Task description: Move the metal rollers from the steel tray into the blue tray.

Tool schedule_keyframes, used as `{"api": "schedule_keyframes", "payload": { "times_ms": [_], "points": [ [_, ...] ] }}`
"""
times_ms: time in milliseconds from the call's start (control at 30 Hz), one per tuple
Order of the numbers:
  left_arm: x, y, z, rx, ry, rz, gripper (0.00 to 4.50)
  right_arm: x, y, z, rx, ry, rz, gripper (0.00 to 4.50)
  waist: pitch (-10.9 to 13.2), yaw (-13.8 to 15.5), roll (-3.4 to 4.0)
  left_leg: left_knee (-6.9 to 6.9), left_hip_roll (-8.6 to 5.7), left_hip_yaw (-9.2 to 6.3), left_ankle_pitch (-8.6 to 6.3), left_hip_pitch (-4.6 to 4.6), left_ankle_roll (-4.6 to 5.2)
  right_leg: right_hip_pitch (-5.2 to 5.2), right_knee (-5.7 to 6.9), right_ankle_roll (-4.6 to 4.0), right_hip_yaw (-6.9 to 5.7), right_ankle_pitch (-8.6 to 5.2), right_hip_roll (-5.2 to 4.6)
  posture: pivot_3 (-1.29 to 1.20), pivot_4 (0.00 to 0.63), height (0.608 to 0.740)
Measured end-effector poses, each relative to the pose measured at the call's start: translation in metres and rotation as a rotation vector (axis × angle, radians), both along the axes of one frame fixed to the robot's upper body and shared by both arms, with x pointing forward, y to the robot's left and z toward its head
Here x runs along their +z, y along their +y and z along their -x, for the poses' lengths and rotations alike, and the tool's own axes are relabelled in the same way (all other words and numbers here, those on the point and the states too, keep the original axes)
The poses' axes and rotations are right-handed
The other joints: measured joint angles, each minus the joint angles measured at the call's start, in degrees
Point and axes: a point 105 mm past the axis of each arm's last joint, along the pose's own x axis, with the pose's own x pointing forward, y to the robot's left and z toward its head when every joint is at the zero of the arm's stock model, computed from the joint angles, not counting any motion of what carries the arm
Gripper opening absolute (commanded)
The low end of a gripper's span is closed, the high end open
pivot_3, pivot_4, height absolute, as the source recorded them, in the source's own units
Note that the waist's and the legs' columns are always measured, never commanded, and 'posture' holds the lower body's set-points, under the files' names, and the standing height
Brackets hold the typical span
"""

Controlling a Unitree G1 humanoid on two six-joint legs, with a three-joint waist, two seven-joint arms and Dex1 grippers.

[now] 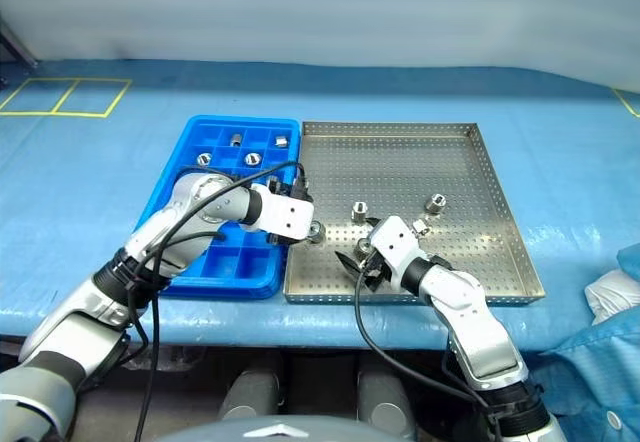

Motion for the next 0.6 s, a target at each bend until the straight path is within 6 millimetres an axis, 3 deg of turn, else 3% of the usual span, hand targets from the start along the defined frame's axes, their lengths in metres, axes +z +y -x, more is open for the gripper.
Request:
{"api": "schedule_keyframes", "payload": {
  "times_ms": [600],
  "points": [
    [-0.023, -0.011, -0.002, -0.066, 0.053, -0.089, 3.84, -0.005, -0.001, 0.005, -0.032, 0.009, -0.003, 4.50, 0.00, -1.11, 0.00, 0.02, 0.00, 0.02, 0.00, 0.00, 0.00, -0.02, 0.02, 0.00, 0.03, 0.00, 0.00, -0.01, 0.150, 0.740]
  ]
}}
